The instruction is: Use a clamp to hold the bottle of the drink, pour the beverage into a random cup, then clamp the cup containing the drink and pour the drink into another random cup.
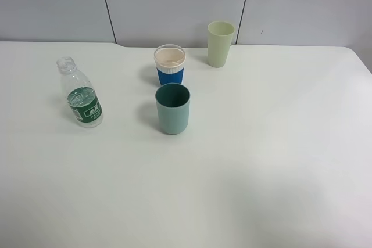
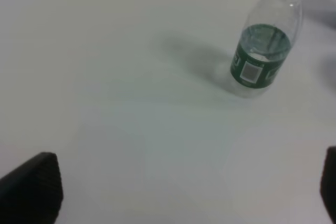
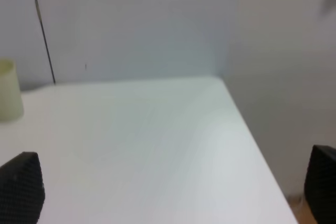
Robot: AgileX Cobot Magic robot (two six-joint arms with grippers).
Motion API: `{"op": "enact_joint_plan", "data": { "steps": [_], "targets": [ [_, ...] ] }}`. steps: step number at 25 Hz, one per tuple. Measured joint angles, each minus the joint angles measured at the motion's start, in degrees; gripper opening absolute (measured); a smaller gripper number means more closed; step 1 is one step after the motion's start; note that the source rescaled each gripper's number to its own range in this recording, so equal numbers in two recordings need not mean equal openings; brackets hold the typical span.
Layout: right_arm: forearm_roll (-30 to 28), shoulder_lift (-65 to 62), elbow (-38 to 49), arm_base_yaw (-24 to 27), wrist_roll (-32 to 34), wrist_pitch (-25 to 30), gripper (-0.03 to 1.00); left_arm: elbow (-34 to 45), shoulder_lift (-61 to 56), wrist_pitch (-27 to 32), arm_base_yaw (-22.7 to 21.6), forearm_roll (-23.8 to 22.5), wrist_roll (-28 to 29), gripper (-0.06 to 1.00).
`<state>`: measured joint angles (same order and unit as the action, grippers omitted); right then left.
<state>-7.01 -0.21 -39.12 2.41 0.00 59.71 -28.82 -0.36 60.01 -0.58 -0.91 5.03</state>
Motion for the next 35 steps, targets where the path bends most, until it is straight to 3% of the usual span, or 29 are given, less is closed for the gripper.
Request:
{"op": "enact_joint_plan", "data": {
  "steps": [4, 9, 35],
  "targets": [
    [3.1, 0.0, 4.4, 0.0, -0.7, 3.5, 1.00, 0.0, 0.0, 0.0, 0.0, 0.0, 0.0, 1.00],
    [5.5, 0.0, 10.3, 0.0, -0.7, 2.2, 1.00, 0.0, 0.0, 0.0, 0.0, 0.0, 0.0, 1.00],
    [5.5, 0.0, 10.3, 0.7, -0.7, 1.6, 1.00, 0.0, 0.0, 0.0, 0.0, 0.0, 0.0, 1.00]
  ]
}}
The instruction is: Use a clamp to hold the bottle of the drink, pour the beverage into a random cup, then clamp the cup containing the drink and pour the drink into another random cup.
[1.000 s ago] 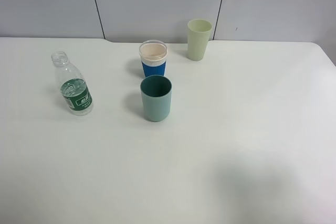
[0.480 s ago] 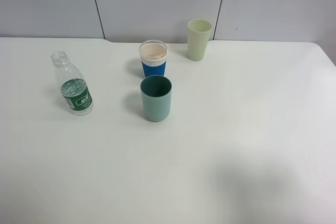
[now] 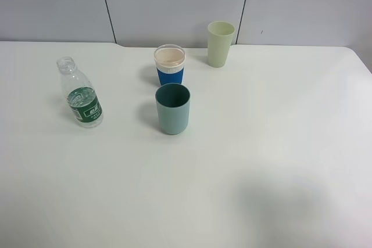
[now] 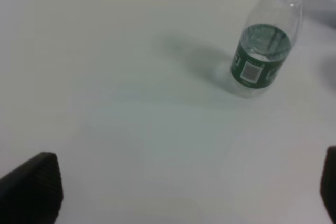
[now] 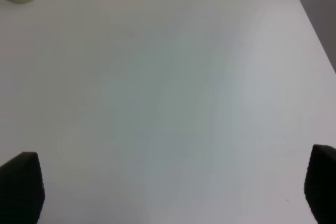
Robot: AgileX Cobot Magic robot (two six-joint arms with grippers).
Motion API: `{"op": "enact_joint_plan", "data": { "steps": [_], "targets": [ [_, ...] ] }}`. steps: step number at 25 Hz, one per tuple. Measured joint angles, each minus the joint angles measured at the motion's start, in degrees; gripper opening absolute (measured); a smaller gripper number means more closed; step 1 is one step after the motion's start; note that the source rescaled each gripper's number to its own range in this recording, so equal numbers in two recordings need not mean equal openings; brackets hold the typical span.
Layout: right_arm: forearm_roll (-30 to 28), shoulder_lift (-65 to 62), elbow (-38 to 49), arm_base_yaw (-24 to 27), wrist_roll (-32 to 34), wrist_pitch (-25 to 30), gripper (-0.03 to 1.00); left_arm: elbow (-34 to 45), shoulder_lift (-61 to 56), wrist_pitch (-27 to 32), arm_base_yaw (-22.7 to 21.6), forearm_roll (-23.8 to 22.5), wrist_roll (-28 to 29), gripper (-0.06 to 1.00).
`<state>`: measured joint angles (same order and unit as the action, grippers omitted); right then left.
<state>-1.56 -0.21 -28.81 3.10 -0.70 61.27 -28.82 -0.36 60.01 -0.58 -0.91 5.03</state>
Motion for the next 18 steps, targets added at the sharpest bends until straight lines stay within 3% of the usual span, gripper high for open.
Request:
{"op": "enact_joint_plan", "data": {
  "steps": [18],
  "targets": [
    [0.0, 0.0, 0.0, 0.1, 0.0, 0.0, 1.00, 0.0, 0.0, 0.0, 0.0, 0.0, 0.0, 1.00]
  ]
}}
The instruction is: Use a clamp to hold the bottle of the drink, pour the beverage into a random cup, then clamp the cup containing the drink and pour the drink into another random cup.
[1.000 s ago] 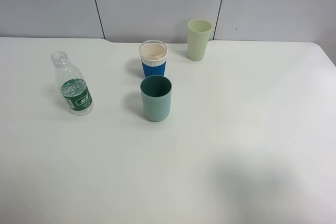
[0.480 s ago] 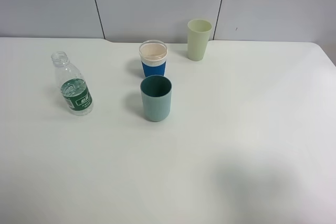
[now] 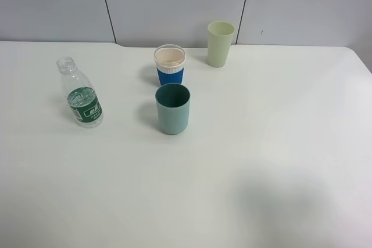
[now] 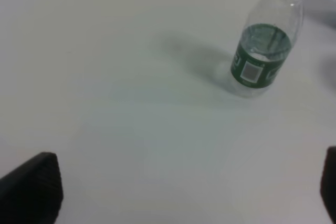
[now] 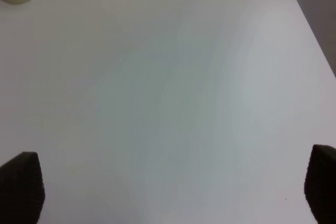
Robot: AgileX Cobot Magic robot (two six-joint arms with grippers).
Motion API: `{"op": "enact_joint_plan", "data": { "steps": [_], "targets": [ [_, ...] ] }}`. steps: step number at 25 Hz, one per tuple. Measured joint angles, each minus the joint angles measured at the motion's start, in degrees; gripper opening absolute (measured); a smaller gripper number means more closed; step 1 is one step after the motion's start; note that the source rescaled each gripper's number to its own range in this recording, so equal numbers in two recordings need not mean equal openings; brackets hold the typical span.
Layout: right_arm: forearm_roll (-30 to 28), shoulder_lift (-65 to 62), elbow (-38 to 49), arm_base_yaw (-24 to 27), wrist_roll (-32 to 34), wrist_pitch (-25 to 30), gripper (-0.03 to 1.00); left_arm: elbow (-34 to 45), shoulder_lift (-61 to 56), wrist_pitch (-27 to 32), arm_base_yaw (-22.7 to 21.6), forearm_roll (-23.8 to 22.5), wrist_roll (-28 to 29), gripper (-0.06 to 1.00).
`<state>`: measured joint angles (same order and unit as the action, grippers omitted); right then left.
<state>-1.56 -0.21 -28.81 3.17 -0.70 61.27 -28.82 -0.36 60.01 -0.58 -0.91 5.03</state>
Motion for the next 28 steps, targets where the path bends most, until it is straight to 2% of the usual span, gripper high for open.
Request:
{"op": "enact_joint_plan", "data": {
  "steps": [28],
  "targets": [
    [0.0, 0.0, 0.0, 0.0, 0.0, 0.0, 1.00, 0.0, 0.0, 0.0, 0.0, 0.0, 0.0, 1.00]
  ]
}}
